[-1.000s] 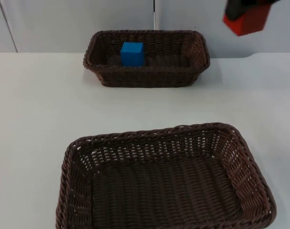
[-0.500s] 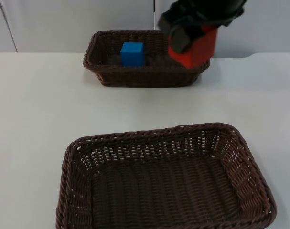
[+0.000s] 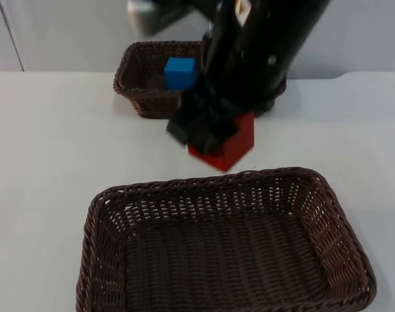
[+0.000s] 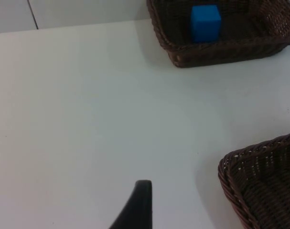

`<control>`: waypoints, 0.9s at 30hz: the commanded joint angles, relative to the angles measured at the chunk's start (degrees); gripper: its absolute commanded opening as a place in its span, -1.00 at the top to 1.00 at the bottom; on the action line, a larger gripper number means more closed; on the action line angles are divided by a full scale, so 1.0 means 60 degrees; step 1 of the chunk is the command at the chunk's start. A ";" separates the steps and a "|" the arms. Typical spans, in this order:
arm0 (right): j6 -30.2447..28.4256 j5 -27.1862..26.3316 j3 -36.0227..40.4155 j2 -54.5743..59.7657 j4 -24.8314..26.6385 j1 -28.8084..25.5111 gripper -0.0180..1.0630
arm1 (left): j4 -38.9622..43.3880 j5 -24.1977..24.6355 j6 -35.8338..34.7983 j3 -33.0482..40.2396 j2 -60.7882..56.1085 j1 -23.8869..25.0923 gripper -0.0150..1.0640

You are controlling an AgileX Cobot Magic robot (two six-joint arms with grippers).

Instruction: Pick up one cube with the left hand and place it into the upper basket. Pick up one cube with the right hand and place it into the lower basket.

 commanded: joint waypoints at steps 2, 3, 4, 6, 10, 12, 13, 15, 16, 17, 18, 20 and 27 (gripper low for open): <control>-0.0020 -0.0229 0.0386 -0.0114 0.0028 0.0378 0.97 | 0.0017 -0.0096 -0.0028 0.0029 -0.0057 0.0025 -0.64; -0.0013 -0.0275 0.0502 -0.0114 0.0028 0.0496 0.97 | 0.0017 -0.0096 -0.0028 0.0029 -0.0057 0.0025 -0.64; -0.0013 -0.0275 0.0502 -0.0114 0.0028 0.0496 0.97 | 0.0017 -0.0096 -0.0028 0.0029 -0.0057 0.0025 -0.64; 0.0114 -0.0442 0.0743 -0.0114 0.0007 0.0694 0.97 | 0.0017 -0.0096 -0.0028 0.0029 -0.0057 0.0025 -0.64; 0.0166 -0.0922 0.1313 -0.0114 -0.0013 0.0848 0.97 | 0.0017 -0.0096 -0.0028 0.0029 -0.0057 0.0025 -0.64; 0.0232 -0.1370 0.1693 -0.0114 0.0005 0.0848 0.97 | 0.0017 -0.0096 -0.0028 0.0029 -0.0057 0.0025 -0.64; 0.0232 -0.1370 0.1693 -0.0114 0.0005 0.0848 0.97 | 0.0017 -0.0096 -0.0028 0.0029 -0.0057 0.0025 -0.64; 0.0314 -0.1914 0.2023 -0.0114 -0.0014 0.0848 0.97 | 0.0017 -0.0096 -0.0028 0.0029 -0.0057 0.0025 -0.64; 0.0314 -0.2177 0.2163 -0.0114 -0.0030 0.0848 0.97 | 0.0017 -0.0096 -0.0028 0.0029 -0.0057 0.0025 -0.64; 0.0314 -0.2425 0.2279 -0.0114 -0.0030 0.0848 0.97 | 0.0017 -0.0096 -0.0028 0.0029 -0.0057 0.0025 -0.64; 0.0314 -0.2425 0.2279 -0.0114 -0.0030 0.0848 0.97 | 0.0017 -0.0096 -0.0028 0.0029 -0.0057 0.0025 -0.64; 0.0314 -0.2674 0.2377 -0.0114 -0.0030 0.0848 0.97 | 0.0017 -0.0096 -0.0028 0.0029 -0.0057 0.0025 -0.64; 0.0314 -0.3029 0.2393 -0.0114 -0.0052 0.0848 0.97 | 0.0000 -0.0096 -0.0028 0.0029 -0.0057 0.0025 -0.64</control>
